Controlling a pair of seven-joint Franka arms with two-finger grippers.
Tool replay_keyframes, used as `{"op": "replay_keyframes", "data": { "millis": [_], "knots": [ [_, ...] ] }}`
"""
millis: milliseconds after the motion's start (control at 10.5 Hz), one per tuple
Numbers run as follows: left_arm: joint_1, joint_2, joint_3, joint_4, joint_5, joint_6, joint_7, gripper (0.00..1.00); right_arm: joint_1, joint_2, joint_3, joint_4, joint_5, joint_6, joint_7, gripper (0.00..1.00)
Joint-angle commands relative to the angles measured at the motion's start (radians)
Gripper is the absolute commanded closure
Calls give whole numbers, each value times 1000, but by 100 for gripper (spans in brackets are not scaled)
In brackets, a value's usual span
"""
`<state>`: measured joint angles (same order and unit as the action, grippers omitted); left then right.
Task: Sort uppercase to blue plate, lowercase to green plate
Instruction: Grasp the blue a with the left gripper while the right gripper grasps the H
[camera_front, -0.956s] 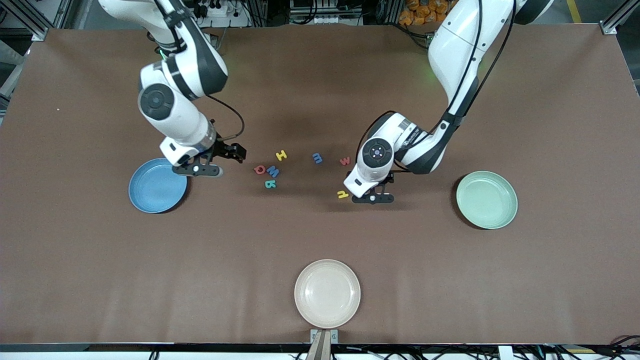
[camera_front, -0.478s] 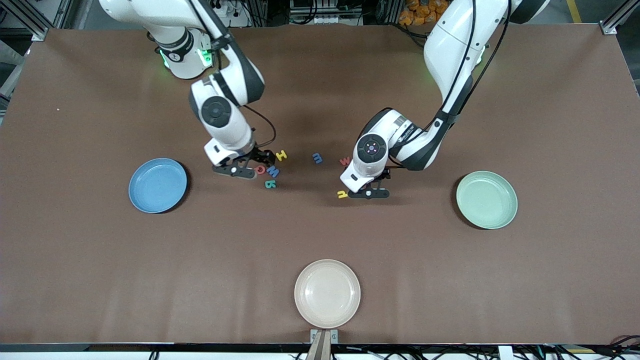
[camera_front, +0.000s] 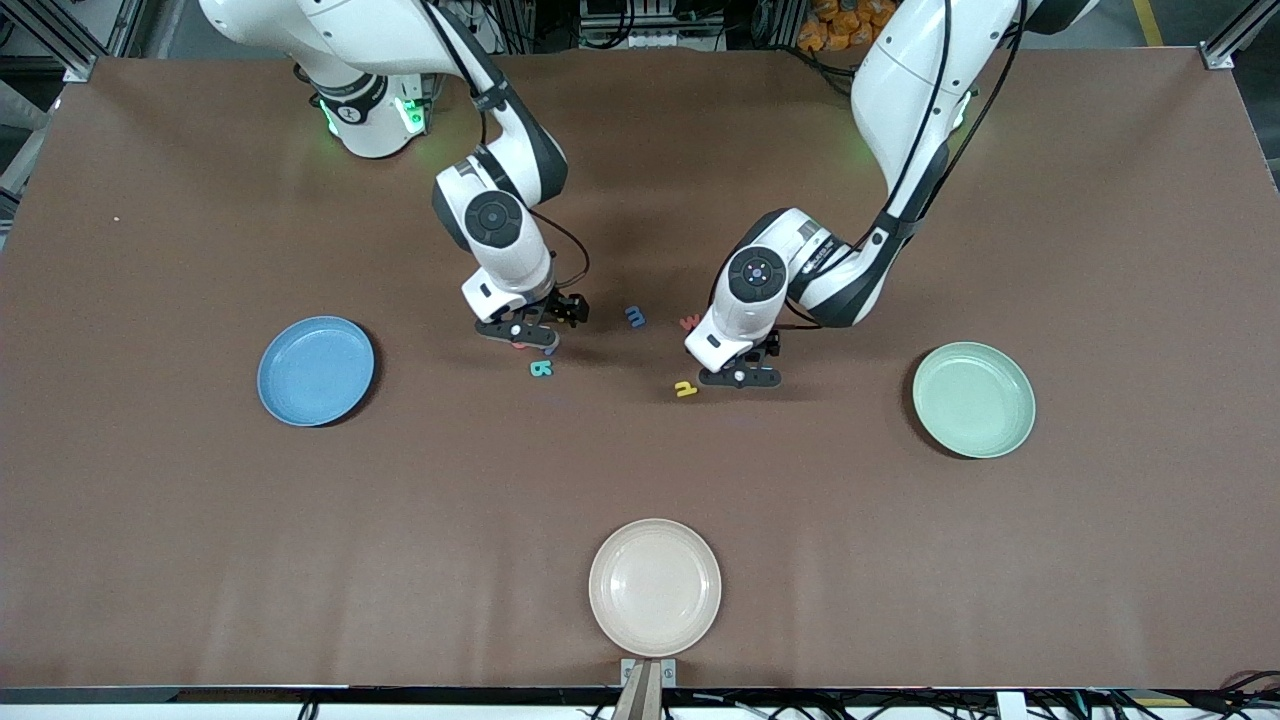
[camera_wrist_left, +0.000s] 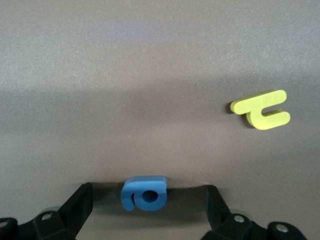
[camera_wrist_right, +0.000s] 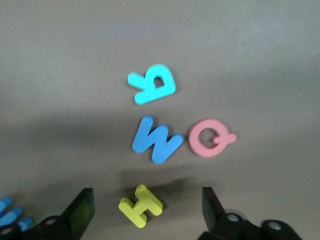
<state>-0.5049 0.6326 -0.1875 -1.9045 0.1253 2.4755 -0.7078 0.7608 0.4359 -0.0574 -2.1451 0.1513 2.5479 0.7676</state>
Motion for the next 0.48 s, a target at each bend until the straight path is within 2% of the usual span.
{"op": "replay_keyframes", "data": {
  "millis": [0, 96, 382],
  "knots": [
    [-4, -57, 5, -44, 28, 7, -32, 0, -5, 15, 17, 8, 19, 8, 9, 12],
    [-7, -56, 5, -44, 28, -1, -33, 0, -5, 17, 25, 8, 27, 14, 9, 14],
    [-11, -35, 8, -33, 40, 0, -33, 0, -3, 35, 37, 8, 27, 32, 9, 28]
  ]
}}
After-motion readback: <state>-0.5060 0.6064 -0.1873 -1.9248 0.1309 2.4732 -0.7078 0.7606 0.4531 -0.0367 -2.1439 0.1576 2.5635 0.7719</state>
